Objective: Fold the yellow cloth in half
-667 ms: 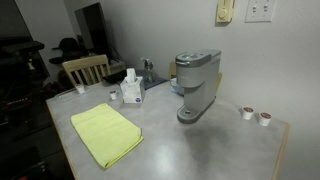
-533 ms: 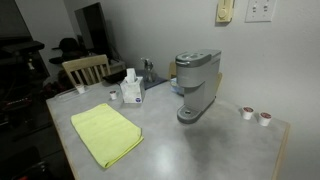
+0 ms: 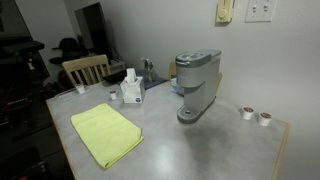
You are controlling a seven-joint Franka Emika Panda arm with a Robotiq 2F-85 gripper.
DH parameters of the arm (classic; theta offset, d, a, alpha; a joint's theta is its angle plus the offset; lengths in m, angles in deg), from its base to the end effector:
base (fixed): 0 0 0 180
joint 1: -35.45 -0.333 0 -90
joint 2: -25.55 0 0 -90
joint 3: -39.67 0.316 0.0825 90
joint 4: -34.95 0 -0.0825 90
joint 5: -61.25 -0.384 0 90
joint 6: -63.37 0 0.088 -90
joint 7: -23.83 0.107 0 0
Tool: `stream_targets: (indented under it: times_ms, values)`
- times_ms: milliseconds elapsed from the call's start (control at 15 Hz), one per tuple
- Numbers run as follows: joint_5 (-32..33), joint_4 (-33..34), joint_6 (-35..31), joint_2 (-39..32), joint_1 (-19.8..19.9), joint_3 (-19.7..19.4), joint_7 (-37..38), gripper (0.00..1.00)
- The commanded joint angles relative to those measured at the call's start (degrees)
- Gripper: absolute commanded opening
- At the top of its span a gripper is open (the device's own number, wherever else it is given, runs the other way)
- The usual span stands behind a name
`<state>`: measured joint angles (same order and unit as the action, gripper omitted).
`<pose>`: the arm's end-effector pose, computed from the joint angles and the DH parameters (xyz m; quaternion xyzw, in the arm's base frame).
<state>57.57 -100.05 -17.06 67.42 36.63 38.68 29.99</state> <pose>0.3008 -0.0050 0.5614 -0.9909 0.0675 0.1119 0.0337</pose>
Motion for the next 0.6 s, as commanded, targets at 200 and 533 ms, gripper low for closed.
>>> stream_targets:
  times_ms: [200, 533]
  values:
    - [-0.53, -0.63, 0.07, -2.00, 0.90, -0.77, -1.01, 1.00]
    - [-0.37, -5.96, -11.89, -1.71, 0.91, -0.83, -1.96, 1.00]
